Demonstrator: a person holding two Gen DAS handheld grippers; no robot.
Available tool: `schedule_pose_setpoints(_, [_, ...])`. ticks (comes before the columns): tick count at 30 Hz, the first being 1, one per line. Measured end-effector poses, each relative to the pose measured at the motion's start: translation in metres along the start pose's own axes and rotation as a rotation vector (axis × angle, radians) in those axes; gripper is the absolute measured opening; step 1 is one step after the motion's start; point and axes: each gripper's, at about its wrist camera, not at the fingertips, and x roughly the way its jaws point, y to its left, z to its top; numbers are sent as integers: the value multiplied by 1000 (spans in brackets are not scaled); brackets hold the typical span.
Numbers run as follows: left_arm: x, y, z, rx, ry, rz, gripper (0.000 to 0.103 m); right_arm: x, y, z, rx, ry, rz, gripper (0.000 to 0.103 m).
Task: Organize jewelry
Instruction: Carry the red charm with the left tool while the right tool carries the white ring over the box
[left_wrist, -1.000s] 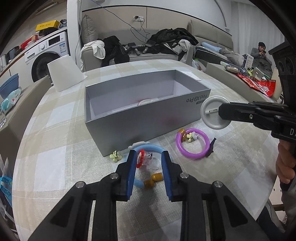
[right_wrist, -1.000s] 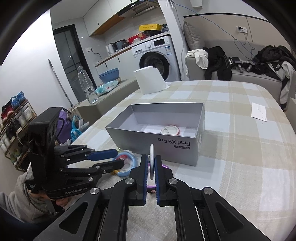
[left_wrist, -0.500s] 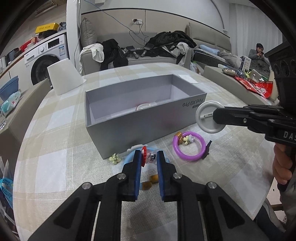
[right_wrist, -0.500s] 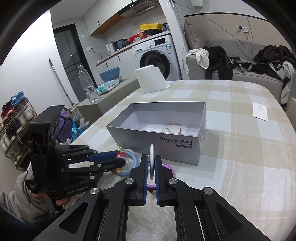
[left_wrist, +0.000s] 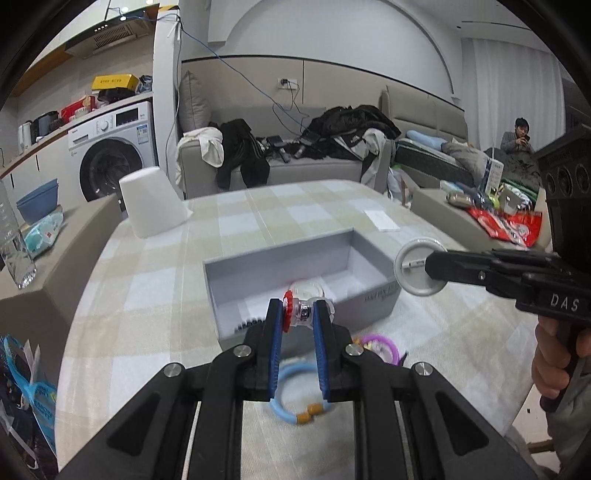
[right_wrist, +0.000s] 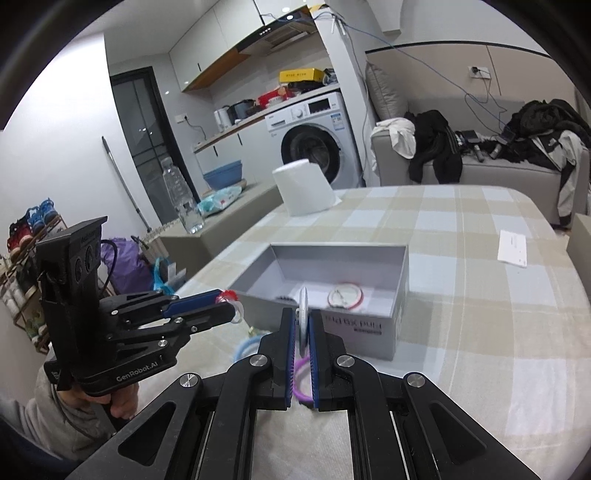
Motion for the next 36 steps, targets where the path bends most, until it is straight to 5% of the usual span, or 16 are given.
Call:
schedule_pose_setpoints(14, [19,21,24,-76,-66,5,12,4,-27,49,108,-93,15,6])
schedule_pose_setpoints(36, [36,17,6,-56,-5,50,12,49,-28,20,122,52,1,6])
